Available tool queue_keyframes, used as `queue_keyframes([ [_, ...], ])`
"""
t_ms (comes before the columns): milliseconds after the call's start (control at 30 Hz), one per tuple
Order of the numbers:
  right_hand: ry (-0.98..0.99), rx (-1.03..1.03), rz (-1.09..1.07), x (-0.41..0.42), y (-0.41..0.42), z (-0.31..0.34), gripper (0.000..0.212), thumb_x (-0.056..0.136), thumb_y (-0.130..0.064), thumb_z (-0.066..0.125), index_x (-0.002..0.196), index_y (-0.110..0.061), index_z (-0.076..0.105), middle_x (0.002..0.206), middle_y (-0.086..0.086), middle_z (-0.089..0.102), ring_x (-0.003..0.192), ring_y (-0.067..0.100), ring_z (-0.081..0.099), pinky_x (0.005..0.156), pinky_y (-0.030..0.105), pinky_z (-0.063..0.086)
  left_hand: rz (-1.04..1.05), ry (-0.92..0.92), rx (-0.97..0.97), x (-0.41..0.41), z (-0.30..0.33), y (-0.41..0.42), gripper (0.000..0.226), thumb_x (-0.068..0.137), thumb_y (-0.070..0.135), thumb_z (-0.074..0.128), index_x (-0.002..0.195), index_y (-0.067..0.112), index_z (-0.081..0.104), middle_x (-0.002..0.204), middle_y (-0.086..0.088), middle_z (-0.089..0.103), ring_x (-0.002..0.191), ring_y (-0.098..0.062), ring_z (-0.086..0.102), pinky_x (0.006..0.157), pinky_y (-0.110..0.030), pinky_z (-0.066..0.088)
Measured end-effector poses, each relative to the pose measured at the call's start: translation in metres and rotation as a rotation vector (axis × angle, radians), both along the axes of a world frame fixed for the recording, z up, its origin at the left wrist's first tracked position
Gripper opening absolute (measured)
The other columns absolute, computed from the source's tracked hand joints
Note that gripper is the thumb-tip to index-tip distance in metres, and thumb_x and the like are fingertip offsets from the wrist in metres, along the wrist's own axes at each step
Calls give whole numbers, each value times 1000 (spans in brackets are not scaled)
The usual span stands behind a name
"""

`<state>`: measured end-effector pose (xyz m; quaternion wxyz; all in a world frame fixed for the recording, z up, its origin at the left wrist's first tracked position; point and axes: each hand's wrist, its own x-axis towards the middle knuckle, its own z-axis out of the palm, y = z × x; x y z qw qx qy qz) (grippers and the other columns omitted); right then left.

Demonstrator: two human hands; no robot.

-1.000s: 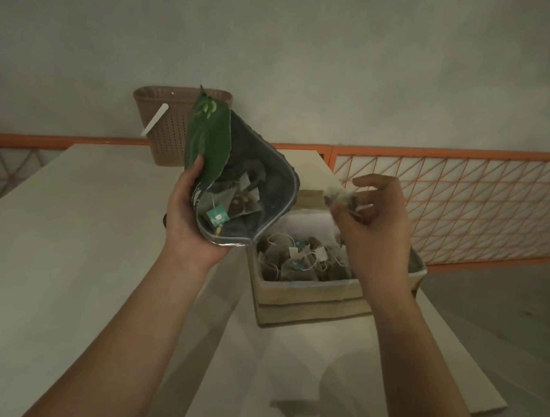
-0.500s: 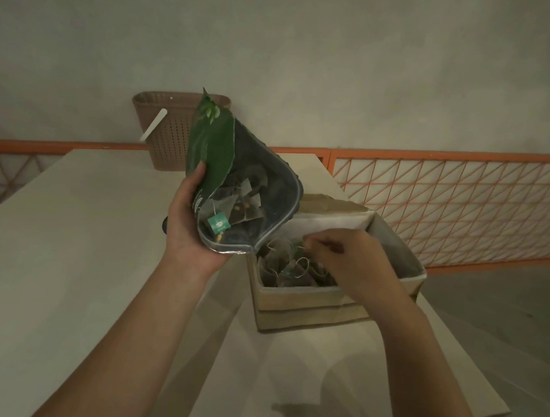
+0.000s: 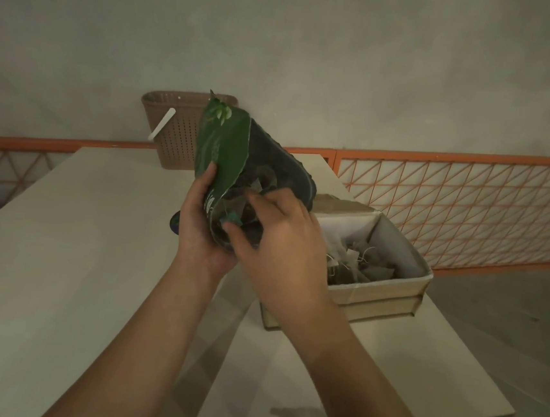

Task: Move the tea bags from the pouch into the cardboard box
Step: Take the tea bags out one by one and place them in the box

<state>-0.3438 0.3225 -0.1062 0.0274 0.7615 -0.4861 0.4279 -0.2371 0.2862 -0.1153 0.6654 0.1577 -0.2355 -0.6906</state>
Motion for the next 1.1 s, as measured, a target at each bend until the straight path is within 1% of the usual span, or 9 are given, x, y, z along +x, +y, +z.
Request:
queue_keyframes([
  [100, 85, -50, -65, 3, -2, -6, 30, 82, -43, 66, 105, -25, 74, 100, 1, 60, 94, 23, 57, 82, 37, 46, -8, -14, -3, 1, 2, 1, 53, 100, 46, 44, 99, 7, 81, 111, -14, 75, 97, -28, 75, 83, -38, 62],
  [233, 12, -71, -14, -2, -3, -13, 17, 79, -36, 71, 91, -24, 76, 94, 0, 61, 89, 23, 56, 78, 39, 47, -28, -18, 8, 3, 4, 1, 51, 92, 47, 52, 108, 6, 79, 122, -16, 71, 104, -30, 73, 91, -42, 59],
  [400, -320, -26, 194, -17, -2, -7, 9, 80, -20, 70, 87, -15, 70, 94, -2, 64, 88, 16, 60, 79, 33, 51, -50, 21, -1, 3, 6, 0, 55, 93, 48, 51, 124, 8, 71, 130, -16, 67, 108, -32, 71, 87, -45, 60],
  [500, -549, 114, 260, -31, 3, 3, 7, 83, -15, 69, 87, -19, 64, 95, -10, 68, 89, 6, 61, 78, 19, 50, -55, 4, -2, 6, 6, -3, 61, 96, 52, 47, 145, 15, 55, 143, -16, 59, 121, -35, 64, 91, -49, 58],
  [567, -675, 192, 260, -41, 4, 10, 11, 85, -16, 69, 86, -24, 61, 90, -13, 69, 87, 5, 64, 77, 21, 53, -78, 5, -8, 6, 6, -3, 62, 96, 52, 47, 148, 19, 51, 149, -14, 54, 133, -36, 55, 95, -51, 55],
  [700, -853, 254, 265, -60, -1, 22, 9, 88, -12, 68, 87, -17, 60, 86, 9, 70, 82, 29, 69, 70, 38, 59, -81, 16, -25, 5, 6, -3, 58, 98, 50, 47, 149, 21, 51, 149, -12, 54, 130, -35, 58, 92, -49, 56],
  [800, -974, 278, 281, -72, -5, 32, 4, 91, -7, 63, 90, -8, 58, 89, 14, 72, 78, 27, 73, 66, 27, 58, -97, 16, -33, 7, 5, -4, 59, 100, 50, 45, 151, 22, 47, 154, -11, 48, 133, -34, 54, 97, -50, 54],
  [867, -1052, 283, 303, -78, -10, 37, 3, 93, -5, 60, 93, -4, 57, 90, 15, 73, 72, 23, 74, 66, 26, 58, -105, 10, -42, 9, 3, -5, 60, 101, 50, 43, 154, 22, 43, 157, -10, 43, 136, -34, 52, 99, -51, 53],
  [1100, -926, 347, 222, -85, -46, 32, 7, 93, -8, 62, 93, -10, 55, 104, 13, 69, 69, 27, 74, 66, 35, 61, -83, -1, -42, 12, 1, -6, 60, 101, 51, 43, 153, 23, 43, 158, -9, 42, 138, -33, 50, 101, -50, 51],
])
